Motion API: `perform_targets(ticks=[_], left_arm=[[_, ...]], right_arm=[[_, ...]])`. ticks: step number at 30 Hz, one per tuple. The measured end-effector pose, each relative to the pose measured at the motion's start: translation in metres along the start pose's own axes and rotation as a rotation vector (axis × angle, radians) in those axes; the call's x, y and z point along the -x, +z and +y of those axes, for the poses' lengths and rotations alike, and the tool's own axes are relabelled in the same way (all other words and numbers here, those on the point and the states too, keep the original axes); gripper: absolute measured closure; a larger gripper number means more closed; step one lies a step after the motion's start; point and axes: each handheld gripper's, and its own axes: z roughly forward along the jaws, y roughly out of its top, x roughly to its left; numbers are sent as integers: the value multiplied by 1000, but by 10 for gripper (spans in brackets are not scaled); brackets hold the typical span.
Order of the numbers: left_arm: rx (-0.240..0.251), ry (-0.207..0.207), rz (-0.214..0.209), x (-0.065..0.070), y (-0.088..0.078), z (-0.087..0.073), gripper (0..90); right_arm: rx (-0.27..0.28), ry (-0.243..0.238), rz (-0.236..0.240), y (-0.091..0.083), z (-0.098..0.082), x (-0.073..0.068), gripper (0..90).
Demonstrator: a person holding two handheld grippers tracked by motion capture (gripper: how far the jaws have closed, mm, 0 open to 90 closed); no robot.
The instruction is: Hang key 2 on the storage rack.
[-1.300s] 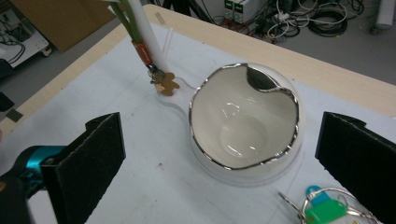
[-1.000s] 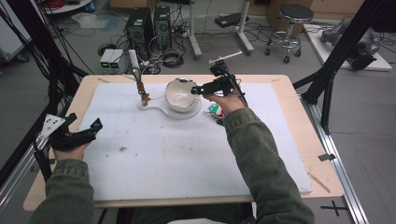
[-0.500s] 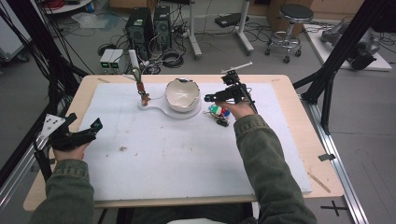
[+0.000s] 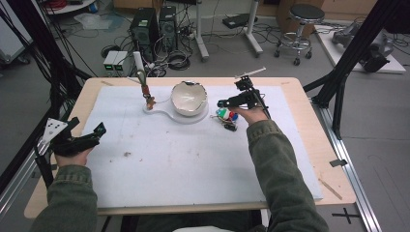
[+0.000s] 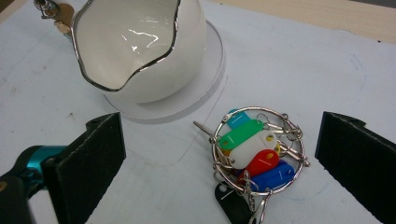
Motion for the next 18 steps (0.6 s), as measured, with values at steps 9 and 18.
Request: perform_targets(ticks=[9, 18], left_arm=[[0, -1, -1, 0, 0, 0, 17], [3, 0, -1, 0, 0, 0, 17]], right_arm=[[-44, -8, -4, 16, -5, 6, 10], [-89, -17, -10, 29, -9, 9, 10]])
